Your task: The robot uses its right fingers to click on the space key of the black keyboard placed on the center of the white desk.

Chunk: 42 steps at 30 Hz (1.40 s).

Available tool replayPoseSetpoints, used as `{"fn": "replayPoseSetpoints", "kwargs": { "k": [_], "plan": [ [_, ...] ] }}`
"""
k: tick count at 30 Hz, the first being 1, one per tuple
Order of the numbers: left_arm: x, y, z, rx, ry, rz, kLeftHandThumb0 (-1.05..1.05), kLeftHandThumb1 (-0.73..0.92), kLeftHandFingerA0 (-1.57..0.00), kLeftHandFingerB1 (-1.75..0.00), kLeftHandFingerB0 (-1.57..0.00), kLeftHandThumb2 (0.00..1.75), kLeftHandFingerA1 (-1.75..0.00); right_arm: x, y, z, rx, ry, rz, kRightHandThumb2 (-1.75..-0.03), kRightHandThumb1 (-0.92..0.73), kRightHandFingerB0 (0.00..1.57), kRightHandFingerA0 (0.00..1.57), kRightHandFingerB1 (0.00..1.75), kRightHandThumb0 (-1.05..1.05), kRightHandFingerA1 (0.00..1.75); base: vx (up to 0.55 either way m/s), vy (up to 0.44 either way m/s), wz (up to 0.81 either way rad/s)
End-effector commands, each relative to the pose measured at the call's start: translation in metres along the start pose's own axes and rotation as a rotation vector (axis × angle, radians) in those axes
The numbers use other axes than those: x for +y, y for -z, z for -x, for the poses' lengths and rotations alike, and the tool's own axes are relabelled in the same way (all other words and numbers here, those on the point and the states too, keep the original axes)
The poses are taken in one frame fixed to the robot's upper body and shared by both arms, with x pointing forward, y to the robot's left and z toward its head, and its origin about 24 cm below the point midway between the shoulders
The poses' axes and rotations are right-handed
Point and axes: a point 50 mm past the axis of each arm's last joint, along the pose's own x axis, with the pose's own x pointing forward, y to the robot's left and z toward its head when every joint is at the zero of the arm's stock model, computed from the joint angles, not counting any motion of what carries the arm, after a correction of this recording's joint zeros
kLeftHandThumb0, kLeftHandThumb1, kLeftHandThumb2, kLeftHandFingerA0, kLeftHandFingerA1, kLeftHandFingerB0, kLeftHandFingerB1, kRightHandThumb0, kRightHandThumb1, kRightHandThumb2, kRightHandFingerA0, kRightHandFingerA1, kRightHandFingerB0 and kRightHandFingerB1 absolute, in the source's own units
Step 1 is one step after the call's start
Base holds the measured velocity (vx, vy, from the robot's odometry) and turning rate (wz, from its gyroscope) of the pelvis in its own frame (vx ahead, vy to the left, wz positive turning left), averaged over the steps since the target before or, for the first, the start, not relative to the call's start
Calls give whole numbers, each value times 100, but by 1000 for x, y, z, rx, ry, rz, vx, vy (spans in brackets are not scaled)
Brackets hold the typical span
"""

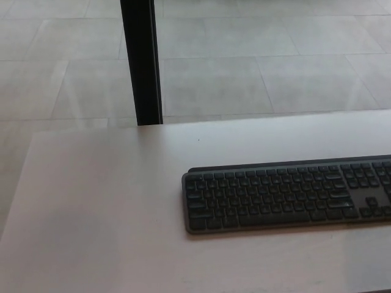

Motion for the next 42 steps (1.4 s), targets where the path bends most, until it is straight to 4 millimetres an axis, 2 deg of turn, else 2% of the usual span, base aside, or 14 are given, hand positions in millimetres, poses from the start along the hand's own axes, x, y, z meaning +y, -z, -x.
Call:
{"fn": "replayPoseSetpoints", "kwargs": {
  "k": [1,5,11,13,14,18,20,21,24,30,34,35,37,42],
  "plan": [
    [4,-12,-2,-43,-9,-15,-41,62,-67,-50,-56,57,-59,38,4,5,-124,-252,380,-59,-60,57,80,41,-31,129,0,0,0],
    [3,-12,-2,-44,-9,7,-40,62,-65,-51,-55,58,-60,46,10,7,-111,-302,470,-58,-60,57,81,41,-29,123,0,0,0],
    [4,-13,-1,-50,-12,3,-40,62,-67,-52,-57,57,-60,53,17,8,-100,-334,549,-59,-60,58,78,41,-29,128,0,0,0],
    [3,-14,-2,-48,-12,3,-41,63,-67,-51,-55,58,-59,56,18,8,-123,-362,525,-59,-60,58,80,44,-22,135,0,0,0],
    [3,-14,-2,-48,-15,7,-40,61,-68,-51,-57,57,-60,59,20,9,-150,-374,529,-60,-59,60,81,46,-20,148,0,0,0],
    [2,-16,-3,-52,-17,1,-39,61,-71,-52,-58,57,-61,63,21,6,-198,-384,622,-60,-59,62,82,45,-26,155,0,0,0],
    [2,-17,-3,-51,-20,1,-39,61,-71,-52,-58,57,-61,64,21,5,-203,-386,621,-60,-59,62,82,45,-26,155,0,0,0],
    [1,-19,-4,-52,-20,17,-37,62,-70,-54,-59,58,-64,67,16,4,-272,-386,757,-61,-60,62,84,43,-33,155,0,0,0],
    [1,-21,-5,-55,-9,9,-38,61,-69,-52,-56,58,-64,73,14,5,-306,-400,834,-58,-63,62,84,41,-34,148,0,0,0],
    [1,-27,-6,-73,-10,-7,-40,64,-67,-51,-55,58,-60,86,12,10,-386,-451,946,-63,-64,61,71,42,-35,151,0,0,0],
    [0,-27,-6,-70,-5,-13,-40,65,-66,-50,-54,58,-59,94,12,14,-433,-462,980,-61,-64,63,78,43,-34,145,0,0,0],
    [0,-27,-6,-71,-6,-10,-40,65,-66,-50,-54,58,-59,97,12,14,-435,-469,991,-64,-64,62,74,43,-35,148,0,0,0],
    [-1,-27,-6,-69,-5,6,-39,66,-64,-50,-53,58,-59,103,12,16,-483,-475,1028,-61,-65,65,81,43,-33,149,0,0,0],
    [-2,-28,-6,-77,-4,-20,-41,65,-68,-50,-55,58,-60,110,14,18,-512,-490,1078,-63,-64,64,81,45,-34,154,0,0,0]
  ]
}}
